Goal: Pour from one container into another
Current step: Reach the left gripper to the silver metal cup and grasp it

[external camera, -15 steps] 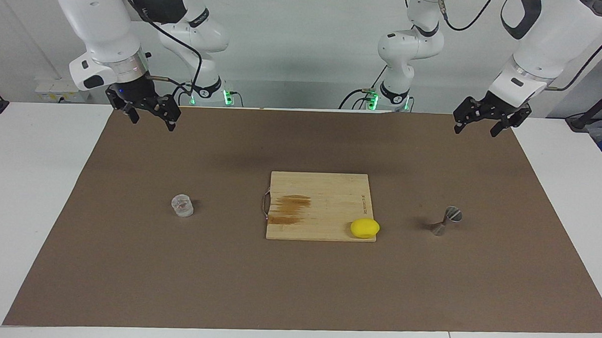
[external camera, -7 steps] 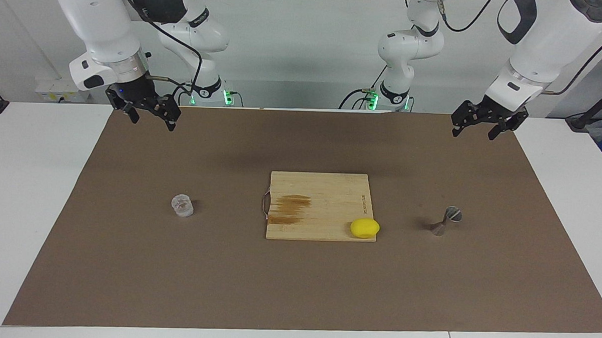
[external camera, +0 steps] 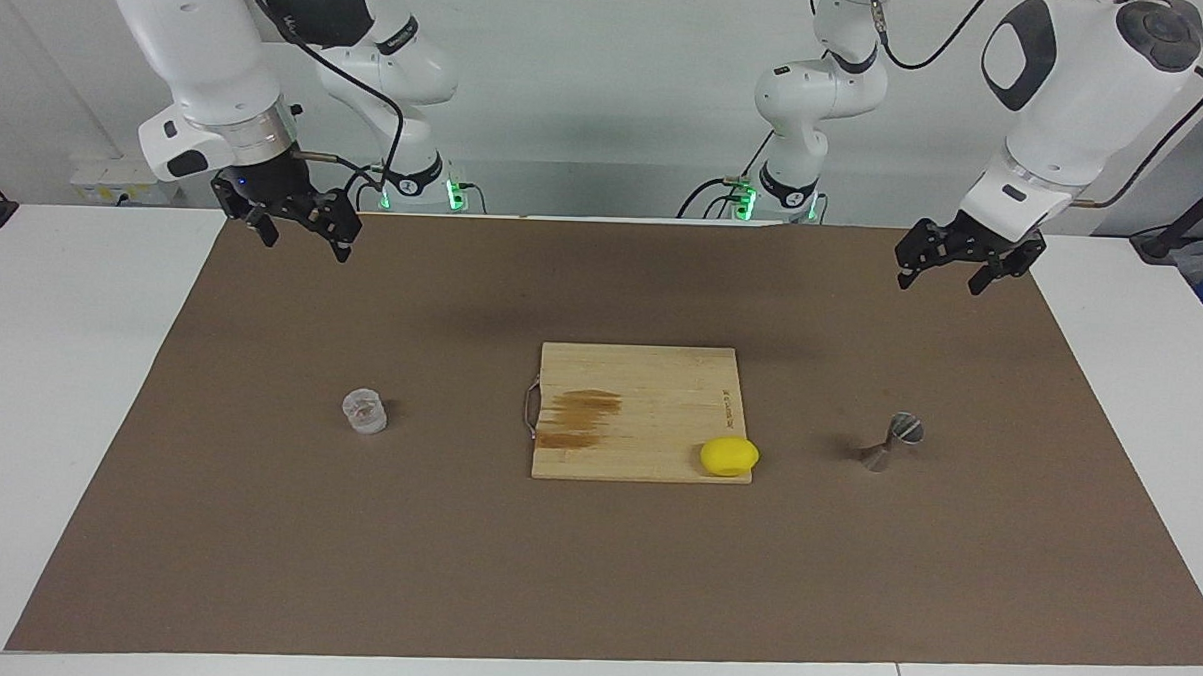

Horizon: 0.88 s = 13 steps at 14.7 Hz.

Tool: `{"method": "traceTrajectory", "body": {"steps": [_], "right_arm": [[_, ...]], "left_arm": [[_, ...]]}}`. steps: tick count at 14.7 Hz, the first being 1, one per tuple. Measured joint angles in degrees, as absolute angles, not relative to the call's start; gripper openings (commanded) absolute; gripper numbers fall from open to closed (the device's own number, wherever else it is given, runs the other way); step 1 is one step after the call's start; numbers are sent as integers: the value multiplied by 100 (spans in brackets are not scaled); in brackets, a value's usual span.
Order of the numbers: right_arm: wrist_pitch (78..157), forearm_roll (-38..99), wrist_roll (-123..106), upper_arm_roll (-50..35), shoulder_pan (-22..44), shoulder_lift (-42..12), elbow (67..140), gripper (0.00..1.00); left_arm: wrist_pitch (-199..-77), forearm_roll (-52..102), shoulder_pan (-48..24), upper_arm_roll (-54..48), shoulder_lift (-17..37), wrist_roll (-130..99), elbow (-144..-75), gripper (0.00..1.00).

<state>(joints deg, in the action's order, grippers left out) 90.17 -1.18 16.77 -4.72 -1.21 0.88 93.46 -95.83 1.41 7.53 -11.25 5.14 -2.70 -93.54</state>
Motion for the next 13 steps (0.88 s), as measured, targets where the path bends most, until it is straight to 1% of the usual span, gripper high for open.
{"method": "traceTrajectory", "body": {"steps": [2,5,9,13], "right_arm": [[9017,-118,1677,-472,-121,88,9346,100],[9017,-118,1677,-472,-121,88,9346,100],[9017,-118,1677,-472,-121,88,9346,100],[9017,-118,1677,-472,-121,89,9346,100]], "left_arm": [[-9590,271,755,-1110,843,-727,-9222,100],[-9579,1021,895,-1018,1233,-1572,-9108,100],[-9441,2142,1742,-964,1648,-2340,-9148,100],[-9499,3420,2362,-961,1924,-4306,-9448,100]]}}
